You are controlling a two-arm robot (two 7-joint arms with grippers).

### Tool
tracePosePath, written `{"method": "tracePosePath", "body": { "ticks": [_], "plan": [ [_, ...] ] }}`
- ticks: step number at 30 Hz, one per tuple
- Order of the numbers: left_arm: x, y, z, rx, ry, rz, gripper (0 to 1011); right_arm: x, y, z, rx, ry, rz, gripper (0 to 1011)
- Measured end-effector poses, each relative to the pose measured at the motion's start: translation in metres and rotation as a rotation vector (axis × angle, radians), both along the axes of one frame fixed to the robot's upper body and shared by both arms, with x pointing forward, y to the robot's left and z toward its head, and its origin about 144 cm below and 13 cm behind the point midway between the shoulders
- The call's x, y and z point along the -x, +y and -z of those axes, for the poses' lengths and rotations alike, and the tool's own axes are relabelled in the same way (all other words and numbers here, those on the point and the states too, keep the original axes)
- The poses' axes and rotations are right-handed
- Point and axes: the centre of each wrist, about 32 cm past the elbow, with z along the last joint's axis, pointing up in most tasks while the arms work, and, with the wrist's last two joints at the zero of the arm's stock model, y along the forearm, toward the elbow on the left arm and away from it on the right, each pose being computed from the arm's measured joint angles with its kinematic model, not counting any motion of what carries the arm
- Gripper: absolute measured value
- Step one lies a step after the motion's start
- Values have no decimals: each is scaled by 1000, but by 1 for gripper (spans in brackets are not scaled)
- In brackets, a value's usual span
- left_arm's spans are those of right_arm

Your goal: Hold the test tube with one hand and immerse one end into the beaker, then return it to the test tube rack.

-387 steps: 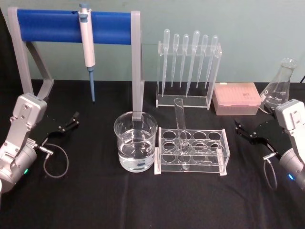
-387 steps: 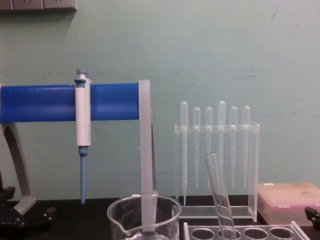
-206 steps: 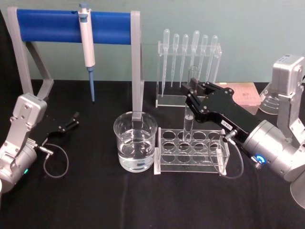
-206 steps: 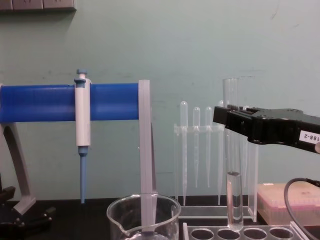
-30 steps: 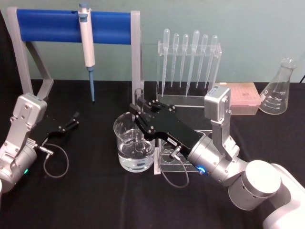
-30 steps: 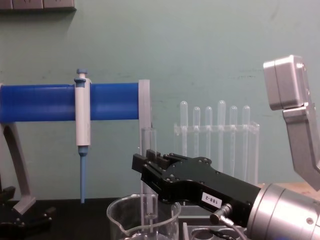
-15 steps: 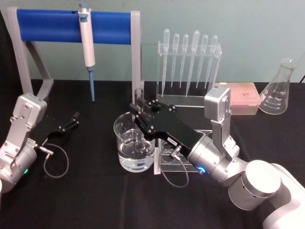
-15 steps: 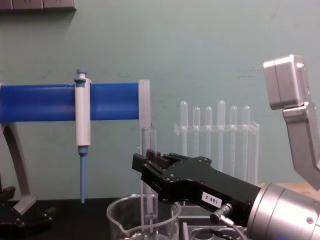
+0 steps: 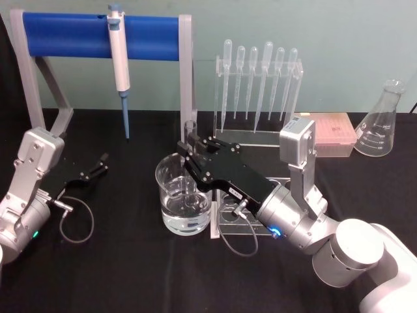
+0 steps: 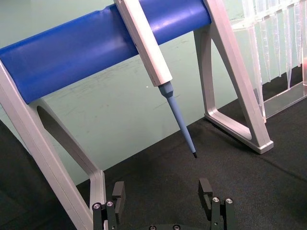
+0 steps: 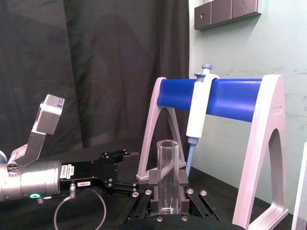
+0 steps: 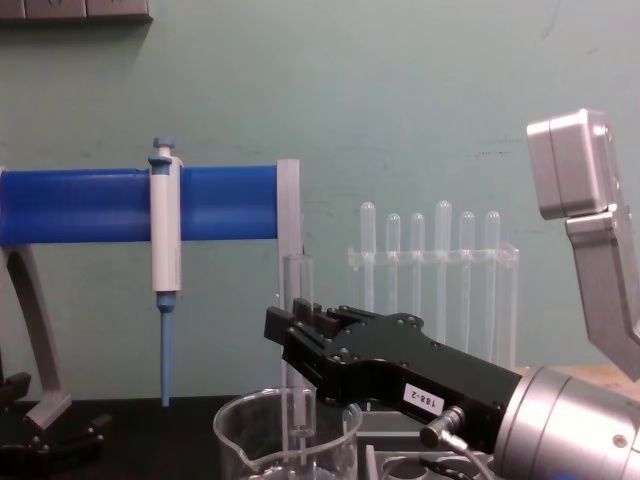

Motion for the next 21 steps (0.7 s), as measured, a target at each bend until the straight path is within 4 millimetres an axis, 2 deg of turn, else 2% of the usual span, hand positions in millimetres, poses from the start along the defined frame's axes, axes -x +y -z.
{"method": "tracePosePath", "body": {
  "ticks": [21],
  "plan": [
    [0,0,0,0,0,0,1000,0,0,0,0,0,0,226]
  ]
}}
